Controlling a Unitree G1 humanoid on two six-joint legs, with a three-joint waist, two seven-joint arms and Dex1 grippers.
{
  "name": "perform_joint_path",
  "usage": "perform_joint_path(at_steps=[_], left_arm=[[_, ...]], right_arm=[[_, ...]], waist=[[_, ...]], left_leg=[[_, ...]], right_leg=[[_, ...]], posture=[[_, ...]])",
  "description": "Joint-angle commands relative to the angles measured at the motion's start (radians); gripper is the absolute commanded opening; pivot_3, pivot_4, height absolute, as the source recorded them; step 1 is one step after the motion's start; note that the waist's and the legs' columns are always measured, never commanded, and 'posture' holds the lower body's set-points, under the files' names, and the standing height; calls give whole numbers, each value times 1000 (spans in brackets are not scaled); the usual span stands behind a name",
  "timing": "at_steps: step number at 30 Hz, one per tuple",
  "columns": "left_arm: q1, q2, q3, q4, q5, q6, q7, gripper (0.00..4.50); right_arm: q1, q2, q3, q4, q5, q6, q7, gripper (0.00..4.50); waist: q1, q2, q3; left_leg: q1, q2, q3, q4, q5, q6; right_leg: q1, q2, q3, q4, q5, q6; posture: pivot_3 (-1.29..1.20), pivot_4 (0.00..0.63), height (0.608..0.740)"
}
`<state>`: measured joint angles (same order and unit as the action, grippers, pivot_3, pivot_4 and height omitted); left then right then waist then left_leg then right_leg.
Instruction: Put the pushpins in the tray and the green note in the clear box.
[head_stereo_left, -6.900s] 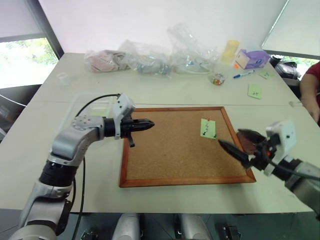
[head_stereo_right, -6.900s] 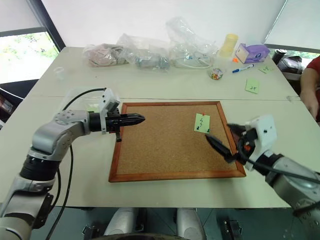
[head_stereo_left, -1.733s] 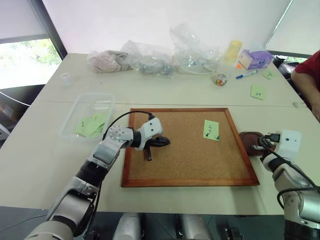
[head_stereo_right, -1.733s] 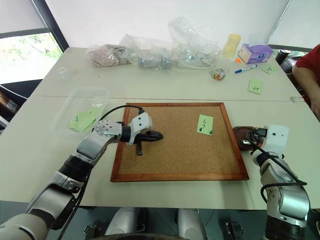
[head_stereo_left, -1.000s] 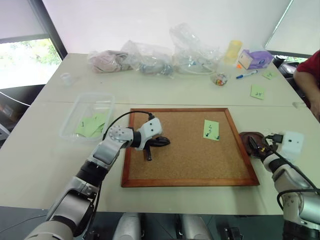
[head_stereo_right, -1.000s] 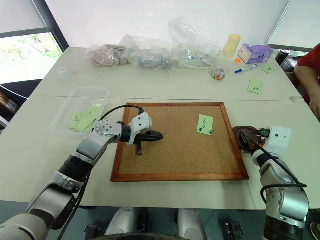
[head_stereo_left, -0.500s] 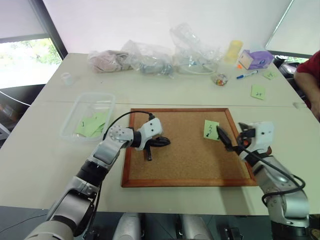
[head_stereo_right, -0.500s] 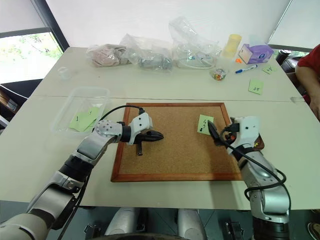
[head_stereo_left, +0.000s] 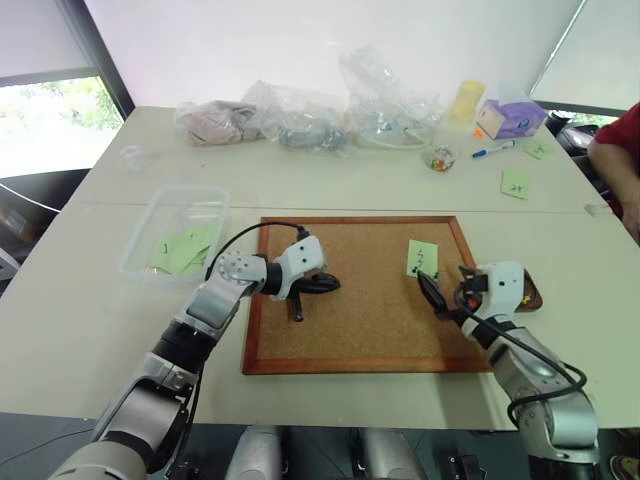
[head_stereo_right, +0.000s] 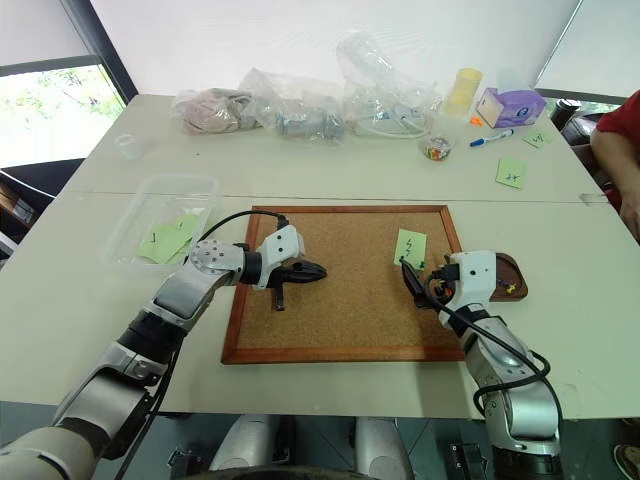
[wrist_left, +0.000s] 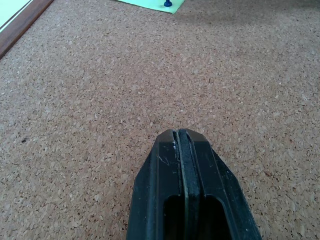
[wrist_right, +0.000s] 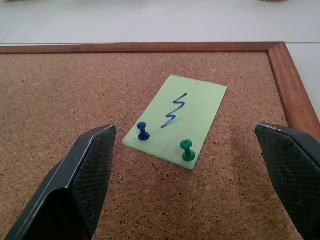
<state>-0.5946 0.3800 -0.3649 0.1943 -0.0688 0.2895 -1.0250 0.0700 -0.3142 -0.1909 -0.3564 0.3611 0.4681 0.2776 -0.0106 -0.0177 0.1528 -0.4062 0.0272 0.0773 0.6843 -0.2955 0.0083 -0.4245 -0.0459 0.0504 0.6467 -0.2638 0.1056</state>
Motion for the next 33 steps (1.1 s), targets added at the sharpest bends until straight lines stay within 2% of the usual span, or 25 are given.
perform_joint_path(at_steps=[1,2,5,12,33], left_arm=[[2,-9,-17,3,10,4,-9,0],[1,-10,-17,5,10,4,-9,0],[-1,-13,-18,7,11,4,-8,0],[0,-14,-17,4,11,5,-5,0],[0,-14,-22,6,16,1,-10,0]], right_arm=[[-12,6,-4,6,-6,-33,6,4464],[-18,6,-3,14,-8,-35,7,4464],[-32,4,-2,41,-10,-40,9,3640],[-44,6,-6,62,-4,-41,11,232],[-29,31,-32,40,-3,-111,5,232]], waist=[[0,0,0],[0,0,0],[0,0,0],[1,0,0],[1,0,0]], left_leg=[[0,0,0,0,0,0],[0,0,0,0,0,0],[0,0,0,0,0,0],[0,0,0,0,0,0],[0,0,0,0,0,0]], right_leg=[[0,0,0,0,0,0],[0,0,0,0,0,0],[0,0,0,0,0,0],[0,0,0,0,0,0],[0,0,0,0,0,0]], posture=[[0,150,737],[0,150,737],[0,150,737],[0,150,737],[0,150,737]])
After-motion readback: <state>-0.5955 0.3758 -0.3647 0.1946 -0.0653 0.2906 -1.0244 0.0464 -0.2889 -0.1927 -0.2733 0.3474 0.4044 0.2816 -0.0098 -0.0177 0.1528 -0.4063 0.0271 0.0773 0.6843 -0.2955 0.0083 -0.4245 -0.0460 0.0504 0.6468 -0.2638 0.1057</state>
